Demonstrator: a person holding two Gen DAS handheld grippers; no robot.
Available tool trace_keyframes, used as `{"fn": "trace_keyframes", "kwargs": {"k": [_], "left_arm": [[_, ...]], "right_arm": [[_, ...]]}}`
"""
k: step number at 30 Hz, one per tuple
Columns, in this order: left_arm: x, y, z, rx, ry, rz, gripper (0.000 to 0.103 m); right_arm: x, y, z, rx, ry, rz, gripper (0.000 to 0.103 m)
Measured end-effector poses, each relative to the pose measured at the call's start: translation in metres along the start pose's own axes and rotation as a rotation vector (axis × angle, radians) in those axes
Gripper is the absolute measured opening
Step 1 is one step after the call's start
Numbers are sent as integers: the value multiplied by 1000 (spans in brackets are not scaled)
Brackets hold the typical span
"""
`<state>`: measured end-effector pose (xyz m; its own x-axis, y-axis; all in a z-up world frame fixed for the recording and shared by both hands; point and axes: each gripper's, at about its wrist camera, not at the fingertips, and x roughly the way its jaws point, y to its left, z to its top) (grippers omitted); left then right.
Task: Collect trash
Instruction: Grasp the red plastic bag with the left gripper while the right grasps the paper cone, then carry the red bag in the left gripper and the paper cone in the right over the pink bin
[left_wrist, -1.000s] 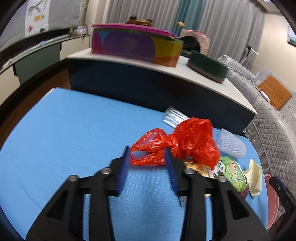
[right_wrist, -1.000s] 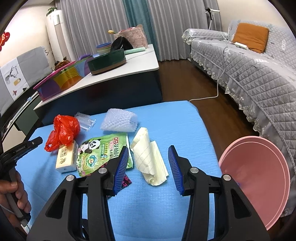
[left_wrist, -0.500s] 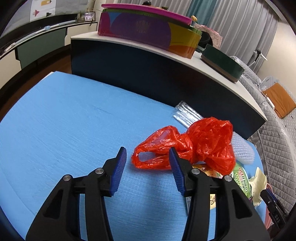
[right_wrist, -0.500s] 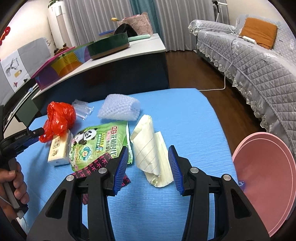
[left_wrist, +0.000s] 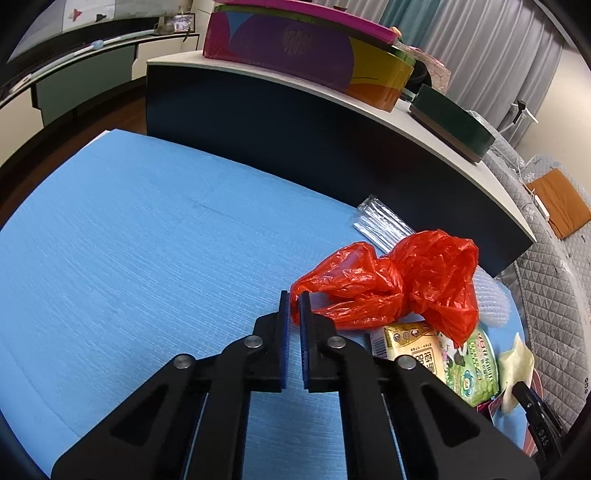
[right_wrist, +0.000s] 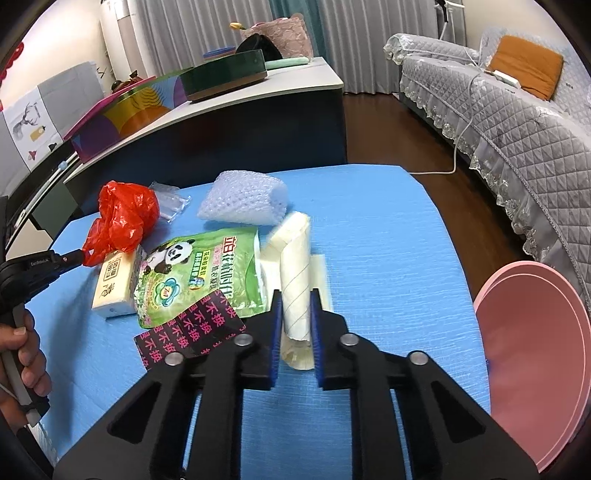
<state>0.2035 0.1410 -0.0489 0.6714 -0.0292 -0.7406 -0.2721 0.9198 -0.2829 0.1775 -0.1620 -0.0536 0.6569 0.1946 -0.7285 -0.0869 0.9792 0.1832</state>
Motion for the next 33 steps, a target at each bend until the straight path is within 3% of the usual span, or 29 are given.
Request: {"fn": "trace_keyframes", "kwargs": {"k": [33], "left_arm": [[-115,-30,2,146,-254,-90,1]], "right_arm": [[-96,2,-6,-22,-179,-71,8]]}}
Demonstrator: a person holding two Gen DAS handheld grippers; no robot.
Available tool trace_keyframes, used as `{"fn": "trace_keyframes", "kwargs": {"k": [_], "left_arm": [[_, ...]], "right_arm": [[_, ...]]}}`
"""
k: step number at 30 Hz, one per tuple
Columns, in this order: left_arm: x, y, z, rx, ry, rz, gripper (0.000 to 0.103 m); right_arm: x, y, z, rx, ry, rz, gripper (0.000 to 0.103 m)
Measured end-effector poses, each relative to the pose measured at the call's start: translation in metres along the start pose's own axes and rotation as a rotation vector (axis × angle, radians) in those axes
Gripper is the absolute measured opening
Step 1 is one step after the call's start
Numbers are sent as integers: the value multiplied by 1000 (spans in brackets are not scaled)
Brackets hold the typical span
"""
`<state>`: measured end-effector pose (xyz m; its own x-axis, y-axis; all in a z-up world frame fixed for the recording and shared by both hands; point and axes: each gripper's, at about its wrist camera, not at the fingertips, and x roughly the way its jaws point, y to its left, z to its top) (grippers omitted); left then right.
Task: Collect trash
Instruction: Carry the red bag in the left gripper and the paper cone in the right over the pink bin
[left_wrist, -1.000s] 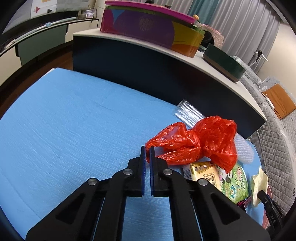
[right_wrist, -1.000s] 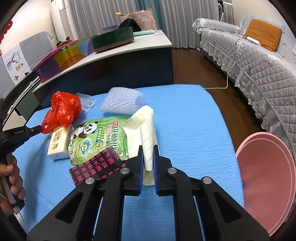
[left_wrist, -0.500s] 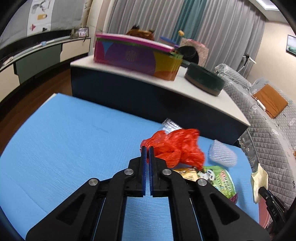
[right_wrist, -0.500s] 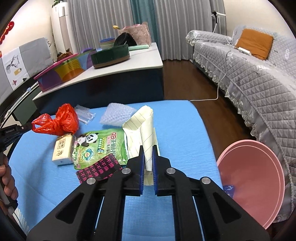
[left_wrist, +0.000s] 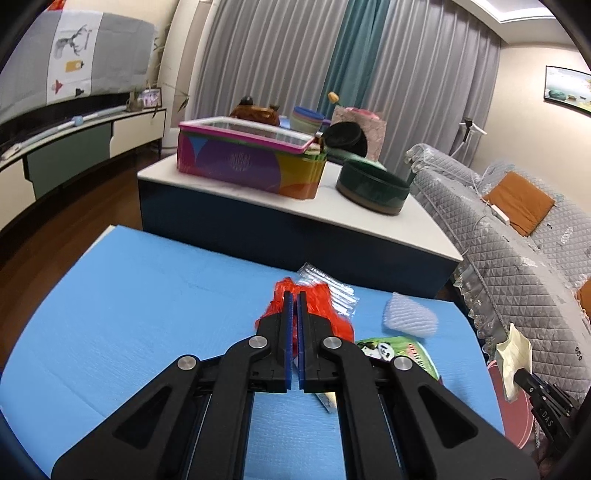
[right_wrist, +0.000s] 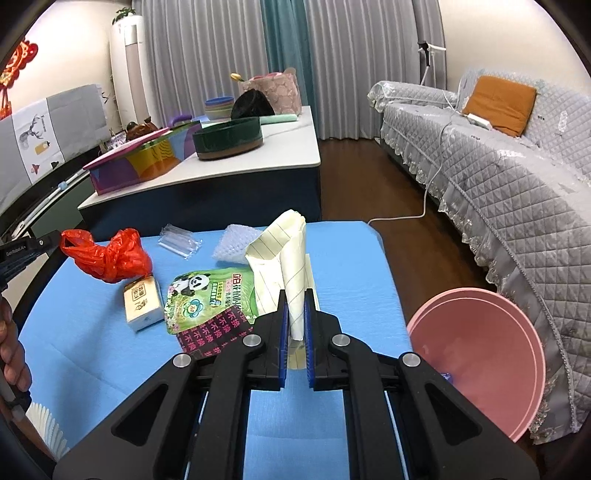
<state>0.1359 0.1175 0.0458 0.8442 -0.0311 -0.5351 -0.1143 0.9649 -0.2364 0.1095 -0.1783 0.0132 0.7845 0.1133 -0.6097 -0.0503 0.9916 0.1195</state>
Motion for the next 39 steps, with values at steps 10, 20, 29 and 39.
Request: {"fn": "trace_keyframes", "kwargs": {"k": [10,20,29,39], "left_arm": [[-33,-17,2,19,-52,-45,0],[-49,-32,-5,57,-64,-81,0],[-56,-47,-9,84,-67,-104,0],[-61,-75,-13,122,-66,-147,0]], "right_arm": [[-33,-9,0,-4,-40,-4,8],[-55,-17,-3,-4,-64,-14,8],[-69,-29,-6,4,-78,-25,8],[-82,-49,-10,31,-91,-48,8]]}}
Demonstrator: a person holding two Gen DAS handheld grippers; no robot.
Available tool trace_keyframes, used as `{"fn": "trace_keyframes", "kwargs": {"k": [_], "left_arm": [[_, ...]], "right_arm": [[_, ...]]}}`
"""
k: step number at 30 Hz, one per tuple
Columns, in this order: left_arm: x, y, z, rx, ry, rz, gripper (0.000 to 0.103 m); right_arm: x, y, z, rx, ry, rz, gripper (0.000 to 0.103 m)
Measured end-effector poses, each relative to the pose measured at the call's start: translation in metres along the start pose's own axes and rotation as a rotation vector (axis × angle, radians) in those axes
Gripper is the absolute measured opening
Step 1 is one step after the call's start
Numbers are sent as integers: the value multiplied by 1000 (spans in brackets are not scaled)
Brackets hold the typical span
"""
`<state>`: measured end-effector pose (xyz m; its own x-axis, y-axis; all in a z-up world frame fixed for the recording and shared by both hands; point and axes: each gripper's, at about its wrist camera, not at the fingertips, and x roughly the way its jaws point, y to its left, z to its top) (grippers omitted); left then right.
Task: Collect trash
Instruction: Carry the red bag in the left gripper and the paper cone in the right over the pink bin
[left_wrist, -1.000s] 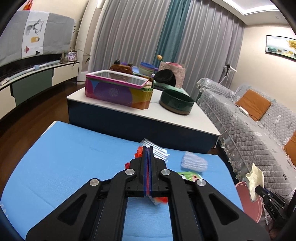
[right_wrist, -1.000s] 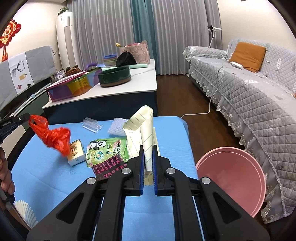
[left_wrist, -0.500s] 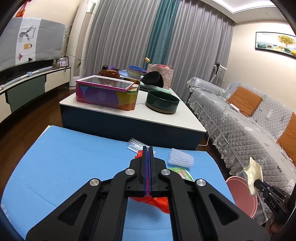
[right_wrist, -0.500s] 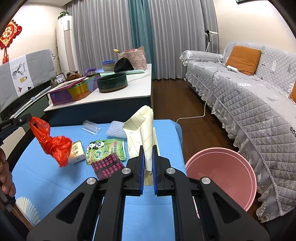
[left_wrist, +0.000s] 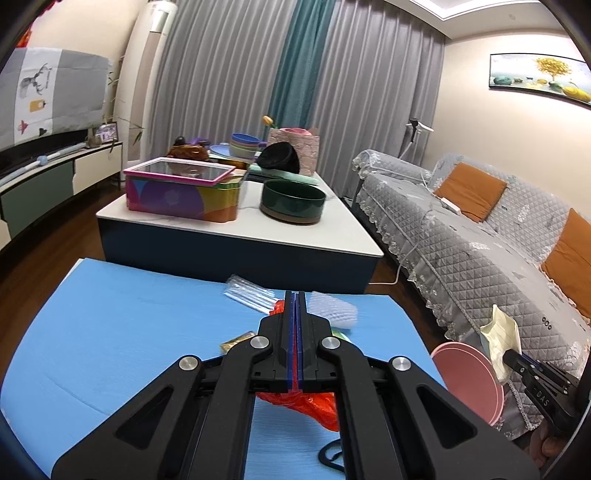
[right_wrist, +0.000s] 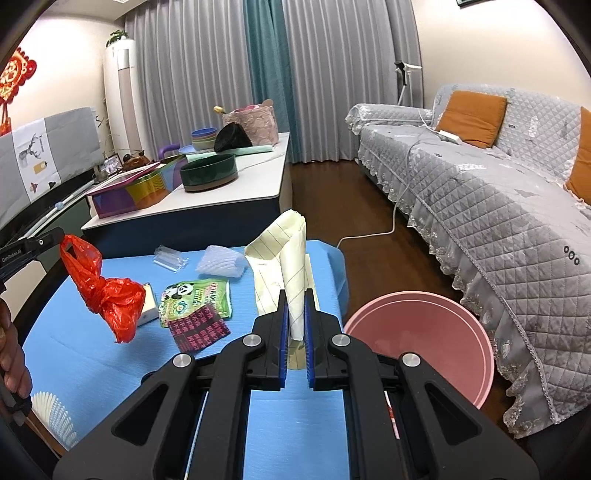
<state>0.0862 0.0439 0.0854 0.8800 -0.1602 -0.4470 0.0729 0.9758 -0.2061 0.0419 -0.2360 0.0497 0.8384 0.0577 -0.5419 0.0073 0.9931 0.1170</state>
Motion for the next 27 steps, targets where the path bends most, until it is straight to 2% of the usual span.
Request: {"fn": "trace_keyframes", "kwargs": {"k": [13,27], "left_arm": [[6,-51,1,50,2,-76,0],[26,-126,-6,123,28,-182,0]], "right_arm": [[-16,-37,-2,47,-16,-55,8],[-28,-93,-11,115,-15,-135,8]]}}
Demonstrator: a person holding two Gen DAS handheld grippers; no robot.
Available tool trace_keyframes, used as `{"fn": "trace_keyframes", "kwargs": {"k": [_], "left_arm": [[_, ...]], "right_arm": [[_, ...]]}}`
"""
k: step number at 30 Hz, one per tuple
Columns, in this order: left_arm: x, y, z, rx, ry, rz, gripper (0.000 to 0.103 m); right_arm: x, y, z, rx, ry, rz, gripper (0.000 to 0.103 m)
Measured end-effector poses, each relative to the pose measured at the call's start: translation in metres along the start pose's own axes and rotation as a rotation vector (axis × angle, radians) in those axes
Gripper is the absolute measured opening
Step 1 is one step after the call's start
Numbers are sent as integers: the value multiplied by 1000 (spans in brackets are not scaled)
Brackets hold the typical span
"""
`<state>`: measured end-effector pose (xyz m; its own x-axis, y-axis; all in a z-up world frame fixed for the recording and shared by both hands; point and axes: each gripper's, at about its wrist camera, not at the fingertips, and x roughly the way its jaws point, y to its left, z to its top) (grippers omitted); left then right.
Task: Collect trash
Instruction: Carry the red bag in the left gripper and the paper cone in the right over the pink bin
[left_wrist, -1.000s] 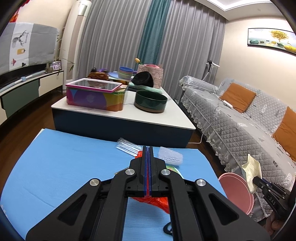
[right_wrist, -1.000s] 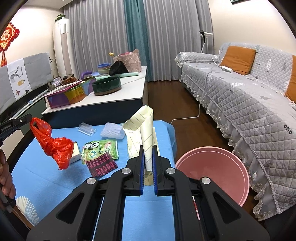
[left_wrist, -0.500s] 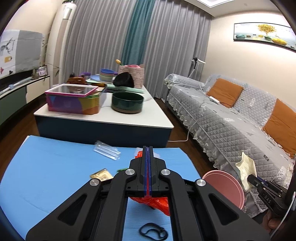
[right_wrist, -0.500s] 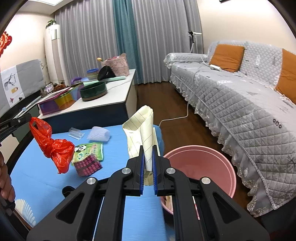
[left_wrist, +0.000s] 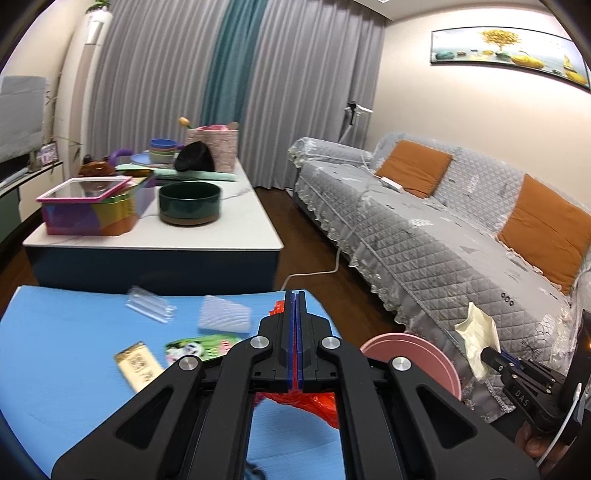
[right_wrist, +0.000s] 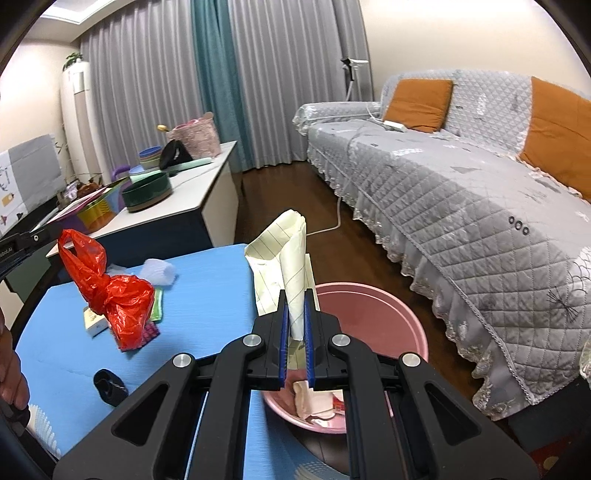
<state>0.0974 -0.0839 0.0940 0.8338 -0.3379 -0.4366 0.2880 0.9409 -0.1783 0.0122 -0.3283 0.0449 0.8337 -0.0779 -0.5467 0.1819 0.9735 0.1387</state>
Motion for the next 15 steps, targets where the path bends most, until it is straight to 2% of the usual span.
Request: {"fn": "trace_keyframes", "kwargs": {"k": [15], "left_arm": [[44,-77,-13,78,90,-100,0]], "right_arm": [[10,-43,7,57,-2,-55,8]]}}
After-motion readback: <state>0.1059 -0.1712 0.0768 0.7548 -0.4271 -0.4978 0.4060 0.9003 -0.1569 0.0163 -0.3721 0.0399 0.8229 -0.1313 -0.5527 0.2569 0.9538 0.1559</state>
